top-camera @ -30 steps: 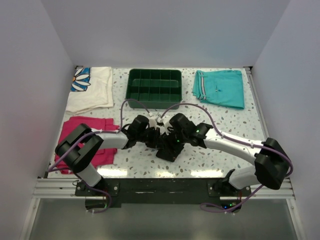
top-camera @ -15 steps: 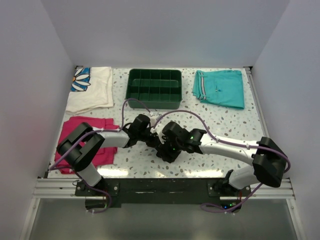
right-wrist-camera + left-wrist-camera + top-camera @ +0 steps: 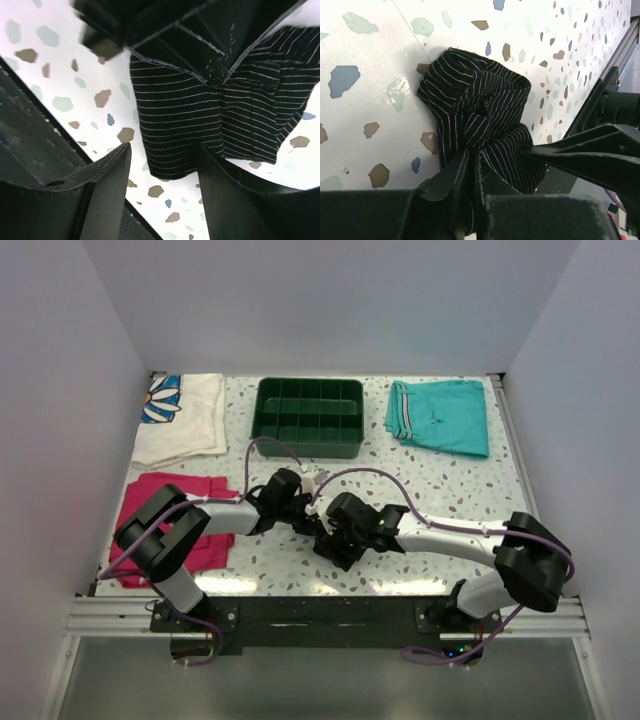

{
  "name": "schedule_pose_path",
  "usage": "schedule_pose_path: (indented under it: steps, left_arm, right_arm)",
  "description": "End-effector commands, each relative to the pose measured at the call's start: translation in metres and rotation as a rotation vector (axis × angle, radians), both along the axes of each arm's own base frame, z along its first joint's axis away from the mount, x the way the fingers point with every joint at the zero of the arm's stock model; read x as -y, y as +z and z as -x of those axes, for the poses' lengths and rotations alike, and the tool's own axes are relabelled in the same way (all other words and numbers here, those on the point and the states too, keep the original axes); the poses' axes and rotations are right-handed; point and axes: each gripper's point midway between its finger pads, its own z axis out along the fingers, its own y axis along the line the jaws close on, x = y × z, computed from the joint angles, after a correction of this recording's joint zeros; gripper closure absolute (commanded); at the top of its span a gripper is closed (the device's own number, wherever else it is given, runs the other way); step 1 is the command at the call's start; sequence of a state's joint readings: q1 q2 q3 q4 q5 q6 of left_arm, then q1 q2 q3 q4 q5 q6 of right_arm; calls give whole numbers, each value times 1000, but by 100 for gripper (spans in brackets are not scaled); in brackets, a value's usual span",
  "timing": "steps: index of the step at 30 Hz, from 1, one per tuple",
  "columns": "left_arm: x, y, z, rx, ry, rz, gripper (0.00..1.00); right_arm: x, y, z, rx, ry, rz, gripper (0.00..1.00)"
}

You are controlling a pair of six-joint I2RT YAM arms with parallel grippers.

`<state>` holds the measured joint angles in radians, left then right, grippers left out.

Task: Roll the underwear
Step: Roll the underwear to the center of the board.

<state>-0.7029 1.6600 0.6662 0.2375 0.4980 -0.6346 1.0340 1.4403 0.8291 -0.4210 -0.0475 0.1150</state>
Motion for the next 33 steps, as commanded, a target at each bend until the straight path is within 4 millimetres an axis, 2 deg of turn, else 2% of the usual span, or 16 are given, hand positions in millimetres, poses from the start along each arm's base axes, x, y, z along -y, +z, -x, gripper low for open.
schedule_pose_path:
  steps: [1, 8, 14, 20, 23, 27, 30, 33]
  left_arm:
    - [4, 2, -1, 10, -24, -1, 87]
    - [4, 1, 0, -3, -22, -2, 87]
    - [4, 1, 0, -14, -19, -8, 88]
    - [-3, -1, -5, -34, 16, -15, 88]
    - [-13, -1, -12, -47, 59, -8, 88]
    - [-29, 4, -28, -40, 126, -3, 83]
    - [-45, 11, -42, -17, 181, -5, 78]
    - [-60, 19, -55, 11, 238, -17, 70]
  right_arm:
    - [-2, -12, 2, -2, -5, 7, 42]
    - [5, -39, -2, -8, -90, 75, 40]
    - [16, -58, 5, -23, -144, 147, 40]
    - [21, -71, 16, -37, -175, 203, 43]
    - [23, -82, 24, -53, -179, 217, 52]
    - [21, -82, 26, -55, -172, 243, 76]
    - [11, -78, 26, -54, -150, 196, 82]
    - [-5, -70, 22, -50, -113, 142, 82]
